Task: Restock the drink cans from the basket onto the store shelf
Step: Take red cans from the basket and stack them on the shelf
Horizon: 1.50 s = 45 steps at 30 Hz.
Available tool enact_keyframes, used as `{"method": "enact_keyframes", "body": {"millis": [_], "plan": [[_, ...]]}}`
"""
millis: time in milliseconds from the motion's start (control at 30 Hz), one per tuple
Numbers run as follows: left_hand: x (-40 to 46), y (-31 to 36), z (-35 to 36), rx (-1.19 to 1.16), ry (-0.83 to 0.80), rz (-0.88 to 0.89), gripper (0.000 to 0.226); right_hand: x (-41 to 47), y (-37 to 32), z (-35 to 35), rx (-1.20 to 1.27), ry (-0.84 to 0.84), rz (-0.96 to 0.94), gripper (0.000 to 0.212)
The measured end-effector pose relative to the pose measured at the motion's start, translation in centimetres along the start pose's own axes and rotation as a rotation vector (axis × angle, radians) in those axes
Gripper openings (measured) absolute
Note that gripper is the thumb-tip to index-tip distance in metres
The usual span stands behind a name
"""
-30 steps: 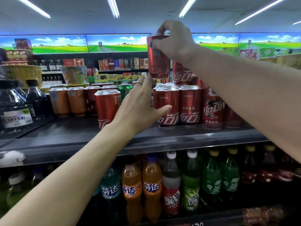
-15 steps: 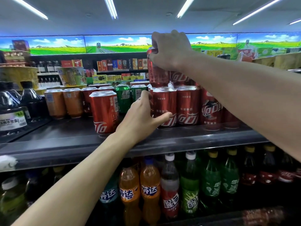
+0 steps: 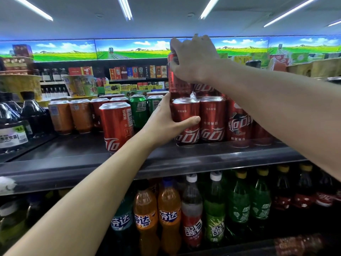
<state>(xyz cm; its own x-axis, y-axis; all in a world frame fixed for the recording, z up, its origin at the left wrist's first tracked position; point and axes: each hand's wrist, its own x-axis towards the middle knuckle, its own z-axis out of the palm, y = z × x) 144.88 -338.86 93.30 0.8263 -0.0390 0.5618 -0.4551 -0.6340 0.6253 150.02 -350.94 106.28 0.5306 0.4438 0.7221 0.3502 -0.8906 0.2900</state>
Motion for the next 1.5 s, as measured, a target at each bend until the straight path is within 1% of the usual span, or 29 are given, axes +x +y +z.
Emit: {"method": "enact_keyframes", "body": {"millis": [167,300,400,467,567,633,667,733,767,800,833,867,900,967,1000,1033,1067,1133,1167,1233,1300,1367,1433,1500], "plan": [[0.0,-0.1,0.1,0.025,0.005,0.002,0.093,-0.2,-0.2,0.7,-0.014,0.000,-0.001,0.052],[0.0,-0.1,0.1,0.056,0.010,0.014,0.088,0.0,0.0,0.9,0.025,0.009,0.000,0.056],[-0.4,0.4,-0.1,0.079,0.030,0.027,0.095,0.1,0.0,1.1,0.052,0.022,-0.007,0.061],[-1.0,1.2,-0.4,0.138,0.033,0.030,0.100,0.1,-0.1,1.1,0.076,0.029,-0.002,0.063],[-2.1,2.6,-1.8,0.233,0.064,0.083,0.102,0.1,-0.4,0.8,0.111,0.063,0.017,0.060],[-2.9,3.3,-3.3,0.298,0.118,0.147,0.096,0.0,-1.0,0.4,0.173,0.161,0.019,0.054],[-3.3,3.5,-4.3,0.342,0.168,0.185,0.089,-0.2,-1.5,0.1,0.240,0.229,0.016,0.049],[-4.1,3.7,-6.6,0.443,0.301,0.267,0.071,-0.7,-2.8,-0.7,0.427,0.341,0.002,0.039],[-4.4,3.6,-7.7,0.484,0.363,0.282,0.065,-1.1,-3.6,-1.0,0.525,0.355,-0.007,0.036],[-4.7,3.4,-8.7,0.511,0.412,0.268,0.062,-1.4,-4.4,-1.4,0.617,0.337,-0.014,0.032],[-4.9,2.9,-9.7,0.517,0.436,0.218,0.063,-1.6,-5.1,-1.6,0.704,0.283,-0.012,0.028],[-4.9,2.2,-10.6,0.507,0.429,0.127,0.069,-1.8,-5.7,-1.7,0.788,0.197,0.000,0.024],[-4.9,1.4,-11.4,0.479,0.391,0.009,0.078,-2.0,-6.2,-1.9,0.863,0.090,0.012,0.023],[-5.2,0.1,-12.3,0.365,0.265,-0.233,0.097,-2.4,-7.2,-1.9,0.966,-0.119,-0.006,0.028],[-5.4,-0.4,-12.4,0.284,0.206,-0.310,0.100,-2.7,-7.6,-2.0,0.978,-0.210,-0.039,0.033],[-5.6,-0.8,-12.4,0.196,0.159,-0.358,0.096,-3.0,-8.1,-2.0,0.975,-0.295,-0.075,0.039],[-5.8,-1.2,-12.3,0.116,0.118,-0.380,0.081,-3.2,-8.7,-2.0,0.973,-0.376,-0.101,0.044],[-6.1,-2.1,-11.9,0.037,0.059,-0.372,0.045,-3.8,-9.7,-2.1,1.012,-0.531,-0.137,0.047],[-6.3,-2.5,-11.9,0.024,0.038,-0.349,0.035,-4.1,-10.1,-1.9,1.050,-0.585,-0.154,0.046],[-6.6,-3.0,-11.9,0.000,0.037,-0.326,0.034,-4.4,-10.7,-1.6,1.070,-0.624,-0.165,0.048],[-6.6,-3.1,-12.0,-0.005,0.069,-0.306,0.034,-4.5,-10.9,-1.2,1.028,-0.600,-0.148,0.052],[-6.7,-2.8,-11.9,-0.005,0.086,-0.279,0.030,-4.6,-10.7,-1.2,1.035,-0.545,-0.099,0.051],[-6.6,-2.1,-11.7,-0.013,0.107,-0.223,0.024,-4.3,-10.3,-1.5,1.091,-0.493,-0.058,0.047],[-6.1,-0.9,-11.5,-0.042,0.170,-0.158,0.019,-3.8,-9.4,-2.0,1.151,-0.389,-0.030,0.045]]}}
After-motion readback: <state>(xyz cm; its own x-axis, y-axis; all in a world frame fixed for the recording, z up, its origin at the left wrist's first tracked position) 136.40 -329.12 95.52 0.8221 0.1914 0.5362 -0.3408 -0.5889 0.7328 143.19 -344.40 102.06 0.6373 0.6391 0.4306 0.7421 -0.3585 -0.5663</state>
